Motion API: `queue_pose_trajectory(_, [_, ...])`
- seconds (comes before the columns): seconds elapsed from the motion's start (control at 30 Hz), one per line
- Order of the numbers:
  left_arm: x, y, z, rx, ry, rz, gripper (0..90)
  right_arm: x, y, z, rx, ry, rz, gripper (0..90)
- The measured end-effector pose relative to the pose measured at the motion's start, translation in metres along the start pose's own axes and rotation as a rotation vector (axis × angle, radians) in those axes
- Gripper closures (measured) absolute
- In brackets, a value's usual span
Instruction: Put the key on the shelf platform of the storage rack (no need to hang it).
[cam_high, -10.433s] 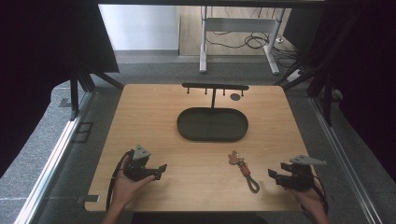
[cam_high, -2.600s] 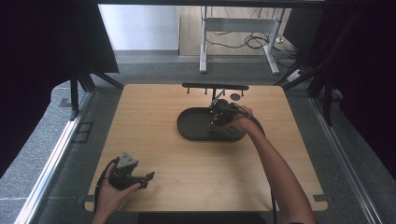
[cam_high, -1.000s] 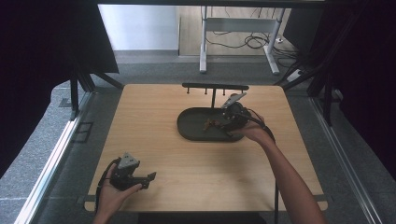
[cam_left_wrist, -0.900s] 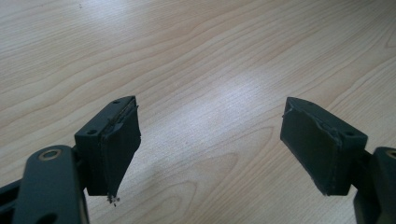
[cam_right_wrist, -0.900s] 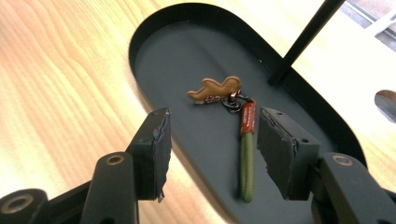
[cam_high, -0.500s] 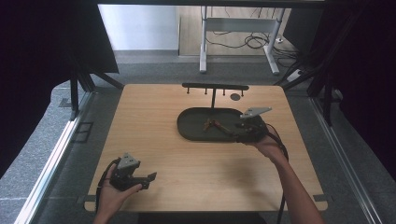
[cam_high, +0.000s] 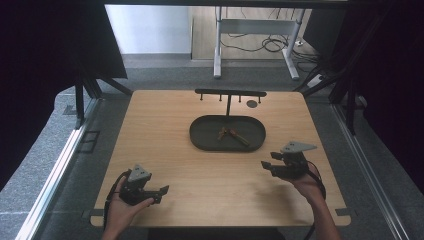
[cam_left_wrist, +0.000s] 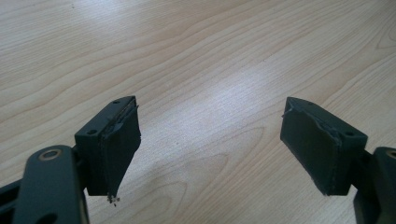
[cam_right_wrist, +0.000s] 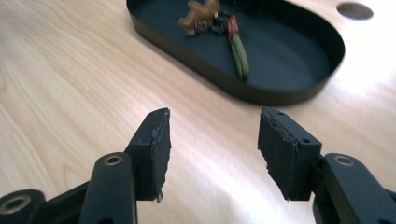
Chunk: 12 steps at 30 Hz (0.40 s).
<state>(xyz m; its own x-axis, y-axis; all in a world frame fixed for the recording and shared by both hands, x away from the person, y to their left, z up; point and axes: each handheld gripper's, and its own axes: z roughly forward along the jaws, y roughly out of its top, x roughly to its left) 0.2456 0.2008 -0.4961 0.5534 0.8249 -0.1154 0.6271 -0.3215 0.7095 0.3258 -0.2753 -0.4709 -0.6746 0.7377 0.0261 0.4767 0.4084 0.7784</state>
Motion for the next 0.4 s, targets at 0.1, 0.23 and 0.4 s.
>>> queue_pose_trajectory(0.1, [0.0, 0.0, 0.0, 0.001, 0.001, 0.0, 20.1, 0.0, -0.021, -0.006, -0.02, 0.005, 0.032, 44.9])
queue_pose_trajectory(0.23, [-0.001, 0.0, 0.0, -0.001, 0.001, 0.003, 20.1, -0.005, -0.031, -0.009, 0.01, -0.017, 0.043, 43.1])
queue_pose_trajectory(0.4, [-0.001, 0.0, 0.0, 0.004, 0.0, 0.007, 20.1, -0.008, -0.031, -0.013, -0.02, -0.032, 0.061, 41.6])
